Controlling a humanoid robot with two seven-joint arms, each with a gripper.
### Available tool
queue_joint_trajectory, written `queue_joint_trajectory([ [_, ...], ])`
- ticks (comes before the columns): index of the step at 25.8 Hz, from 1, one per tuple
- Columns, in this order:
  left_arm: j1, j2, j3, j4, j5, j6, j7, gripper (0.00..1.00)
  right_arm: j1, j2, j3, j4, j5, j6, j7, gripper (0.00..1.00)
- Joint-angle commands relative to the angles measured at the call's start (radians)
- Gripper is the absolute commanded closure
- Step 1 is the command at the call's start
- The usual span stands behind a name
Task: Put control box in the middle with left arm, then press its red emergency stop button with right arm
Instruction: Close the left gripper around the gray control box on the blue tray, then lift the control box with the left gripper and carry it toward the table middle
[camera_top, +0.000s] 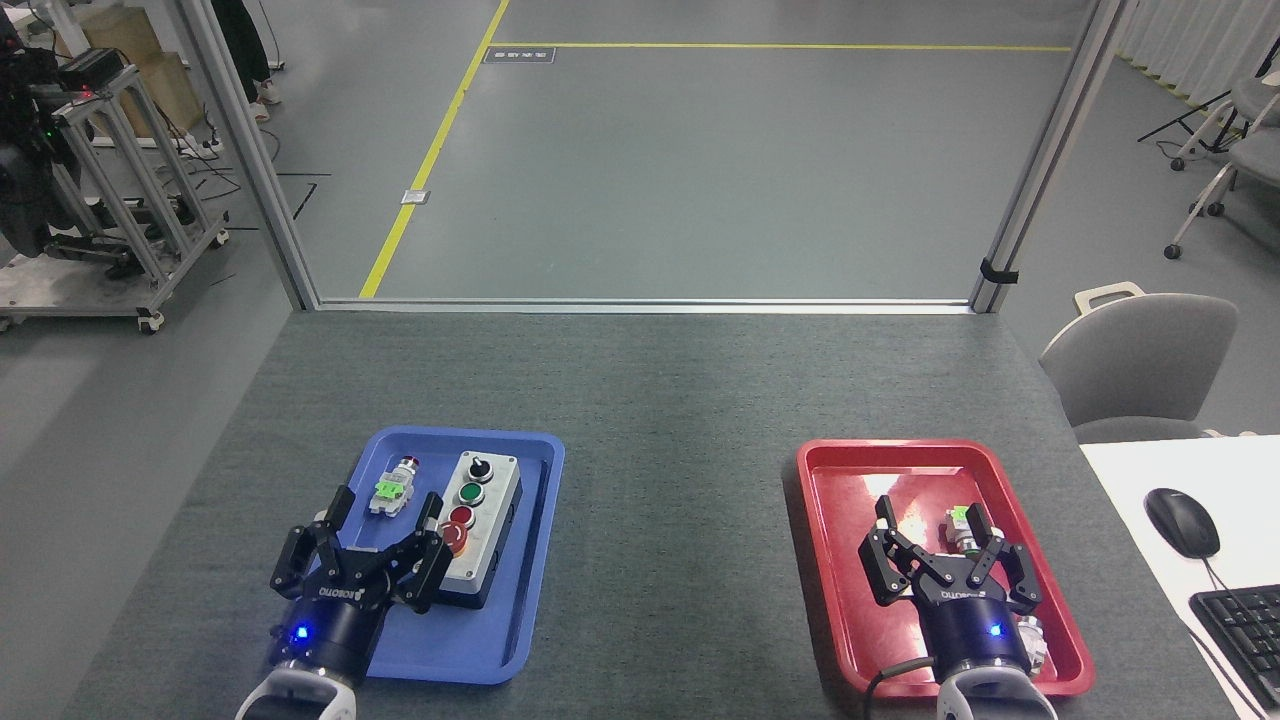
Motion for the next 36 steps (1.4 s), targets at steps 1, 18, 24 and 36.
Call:
queue_joint_trajectory([
  [1,0.044,0.000,-0.059,0.007,-0.109,-0.018,0.012,0.02,0.000,0.001,-0.016,0.001,-0.001,0.000,0.001,0.00],
  [18,-0.084,-0.044,-0.082,0.271,-0.241,0.084,0.006,0.01,-0.003,0.001,-0.028,0.010,-0.002,-0.002,-0.001,0.00],
  [24,-0.166,-0.057,-0.082,0.411,-0.241,0.085,0.011,0.01,-0.003,0.001,-0.028,0.012,-0.001,-0.002,-0.001,0.00],
  [36,-0.252,-0.060,-0.078,0.569,-0.216,0.090,0.017,0.01,-0.024,0.014,-0.028,0.021,-0.001,-0.002,-0.003,0.00],
])
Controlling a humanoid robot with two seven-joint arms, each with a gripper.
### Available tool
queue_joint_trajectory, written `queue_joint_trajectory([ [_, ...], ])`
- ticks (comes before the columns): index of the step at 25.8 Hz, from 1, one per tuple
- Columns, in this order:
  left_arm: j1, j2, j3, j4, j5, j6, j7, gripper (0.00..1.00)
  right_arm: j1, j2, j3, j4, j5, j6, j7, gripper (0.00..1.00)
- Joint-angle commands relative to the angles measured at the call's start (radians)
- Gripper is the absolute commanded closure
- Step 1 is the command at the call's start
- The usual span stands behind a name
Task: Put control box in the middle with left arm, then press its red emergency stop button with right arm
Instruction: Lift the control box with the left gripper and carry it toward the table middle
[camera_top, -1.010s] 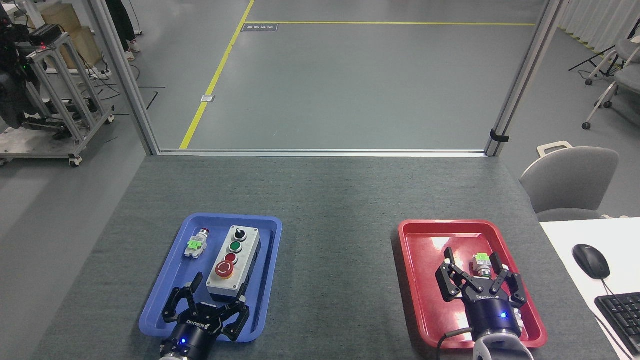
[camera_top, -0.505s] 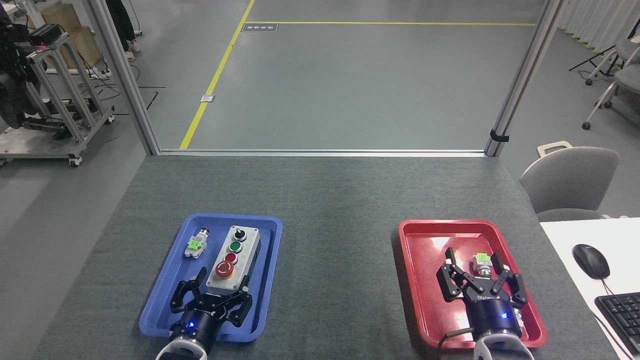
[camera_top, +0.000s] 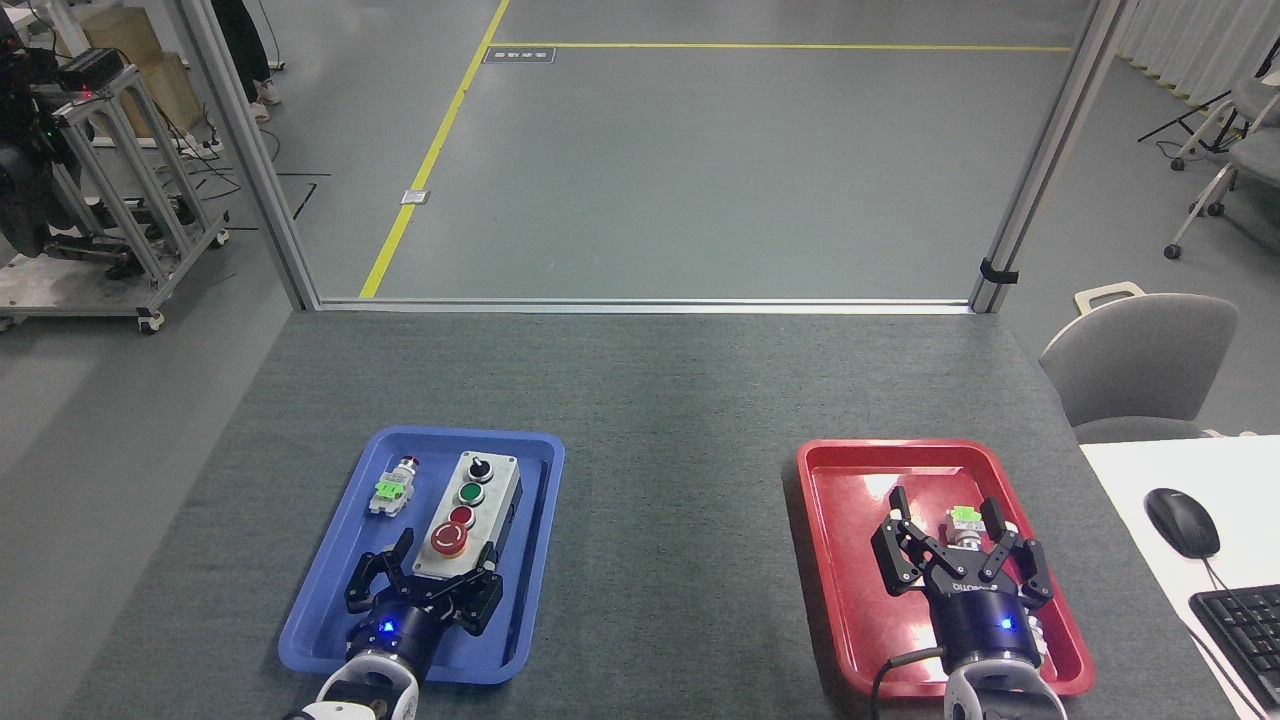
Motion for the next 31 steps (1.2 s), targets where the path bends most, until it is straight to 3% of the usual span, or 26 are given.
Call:
queue_joint_trajectory([
  [1,-0.037,-0.002,0.000,0.073,0.019,0.000,0.000,0.01,-0.003,0.006,0.000,0.002,0.000,0.000,-0.001,0.00],
  [6,-0.083,-0.010,0.000,0.151,0.035,0.000,0.002,0.01,-0.007,0.008,0.000,0.003,0.000,0.000,-0.001,0.00],
  [15,-0.098,-0.024,-0.001,0.151,0.032,0.000,0.000,0.04,-0.010,0.008,-0.002,0.003,0.000,0.000,0.001,0.00],
  [19,-0.098,-0.013,-0.007,0.147,0.029,-0.022,-0.004,0.54,-0.011,0.008,-0.002,0.003,0.000,0.000,0.001,0.00],
  [20,-0.098,-0.010,-0.007,0.147,0.029,-0.035,-0.007,0.72,-0.011,0.006,-0.002,0.003,0.000,0.000,0.001,0.00],
  [21,-0.096,-0.008,-0.007,0.147,0.029,-0.052,-0.009,0.99,-0.011,0.006,-0.002,0.003,0.000,0.000,0.001,0.00],
  [27,-0.103,-0.010,0.007,0.071,0.038,-0.052,-0.010,1.00,-0.011,0.006,-0.002,0.003,-0.001,0.000,0.001,0.00],
  [31,-0.086,-0.007,0.013,-0.067,0.145,-0.071,-0.012,1.00,-0.019,0.006,-0.009,0.003,-0.001,-0.002,0.002,0.00],
])
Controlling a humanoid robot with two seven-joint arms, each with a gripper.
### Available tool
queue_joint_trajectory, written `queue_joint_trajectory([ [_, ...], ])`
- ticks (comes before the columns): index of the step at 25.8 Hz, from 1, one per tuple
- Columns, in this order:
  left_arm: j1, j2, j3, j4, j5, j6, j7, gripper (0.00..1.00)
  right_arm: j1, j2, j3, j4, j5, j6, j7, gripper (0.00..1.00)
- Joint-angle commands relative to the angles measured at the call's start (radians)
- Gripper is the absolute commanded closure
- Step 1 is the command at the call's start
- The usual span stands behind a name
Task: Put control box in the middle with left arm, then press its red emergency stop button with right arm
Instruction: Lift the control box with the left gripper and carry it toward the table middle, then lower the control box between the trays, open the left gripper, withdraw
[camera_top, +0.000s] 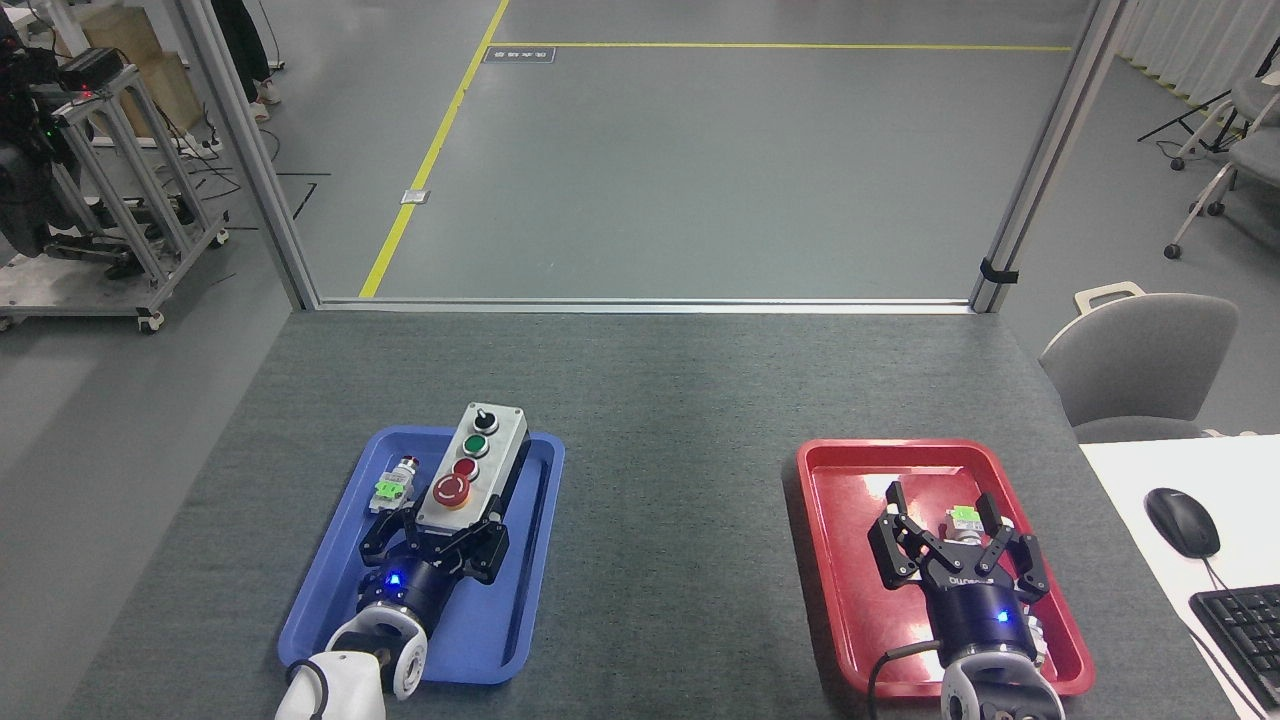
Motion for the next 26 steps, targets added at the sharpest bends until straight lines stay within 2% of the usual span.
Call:
queue_joint_trajectory([
  [1,0.020,0.001,0.000,-0.130,0.072,-0.016,0.002,1.00,-0.007,0.000,-0.006,0.000,-0.001,-0.002,0.000,0.00],
  [3,0.043,-0.014,-0.016,-0.195,0.068,-0.020,0.000,1.00,-0.008,0.002,-0.007,-0.001,0.001,-0.002,0.000,0.00],
  [7,0.038,-0.091,-0.179,-0.202,0.064,0.026,-0.003,1.00,-0.010,0.000,-0.006,-0.001,-0.001,-0.002,0.003,0.00],
  [10,0.035,-0.156,-0.289,-0.152,0.062,0.102,-0.003,1.00,-0.011,-0.003,-0.006,-0.001,-0.001,-0.002,0.003,0.00],
  [13,0.015,-0.185,-0.408,-0.058,0.062,0.201,-0.004,1.00,-0.011,-0.001,-0.006,-0.001,-0.001,0.000,0.001,0.00],
  [18,-0.039,-0.194,-0.558,0.071,0.067,0.301,-0.004,1.00,-0.011,-0.006,-0.004,-0.001,-0.007,-0.002,0.001,0.00],
  [26,-0.066,-0.194,-0.590,0.118,0.070,0.310,-0.023,1.00,-0.011,-0.018,-0.001,-0.009,-0.080,-0.012,0.004,0.00],
])
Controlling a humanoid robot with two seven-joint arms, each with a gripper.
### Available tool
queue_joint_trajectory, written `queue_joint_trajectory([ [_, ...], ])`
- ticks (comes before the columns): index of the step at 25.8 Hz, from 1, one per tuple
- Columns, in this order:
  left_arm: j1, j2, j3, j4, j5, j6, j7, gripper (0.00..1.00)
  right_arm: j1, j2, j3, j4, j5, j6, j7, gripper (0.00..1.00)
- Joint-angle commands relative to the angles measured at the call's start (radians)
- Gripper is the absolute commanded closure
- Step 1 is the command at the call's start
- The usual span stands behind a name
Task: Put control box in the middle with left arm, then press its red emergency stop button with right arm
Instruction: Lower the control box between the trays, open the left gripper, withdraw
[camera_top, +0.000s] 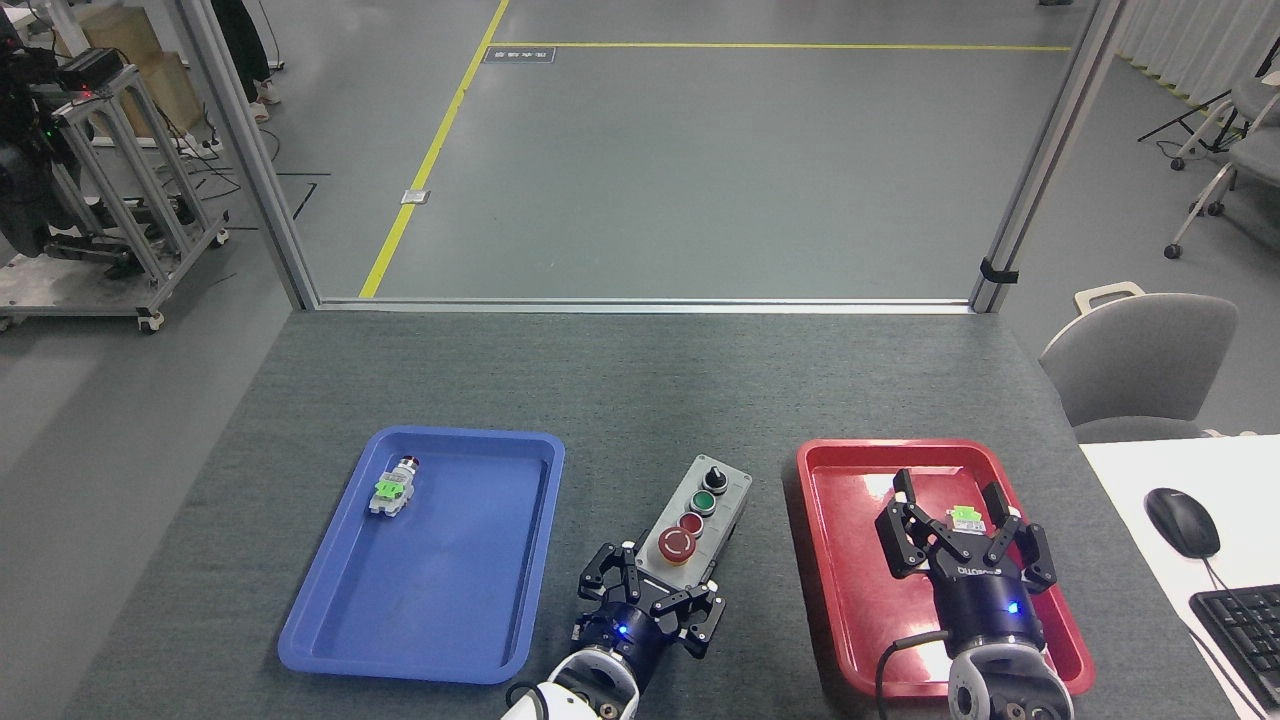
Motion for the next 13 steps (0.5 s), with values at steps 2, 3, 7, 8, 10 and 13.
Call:
queue_joint_trajectory([
  [2,-0.007,-0.001,-0.011,0.013,0.000,-0.003,-0.028,0.84,0.000,-0.002,0.000,-0.003,-0.031,-0.003,0.000,0.00],
  [3,-0.009,-0.001,-0.011,0.014,0.000,-0.006,-0.034,0.82,0.000,-0.004,0.000,-0.003,-0.031,-0.003,0.000,0.00],
  [7,-0.010,-0.001,-0.014,0.019,0.002,-0.006,-0.057,0.58,0.003,-0.018,-0.001,-0.002,-0.031,0.000,0.000,0.00],
  [8,-0.010,-0.001,-0.014,0.019,0.002,0.000,-0.063,0.40,0.003,-0.016,-0.001,-0.002,-0.031,0.003,-0.002,0.00],
  [10,-0.010,-0.001,-0.014,0.013,0.002,0.004,-0.063,0.27,0.002,-0.016,-0.001,0.001,-0.032,0.003,0.000,0.00],
  [13,-0.005,0.002,-0.012,0.005,0.003,0.004,-0.063,0.07,0.002,-0.022,-0.003,0.000,-0.032,0.002,-0.002,0.00],
])
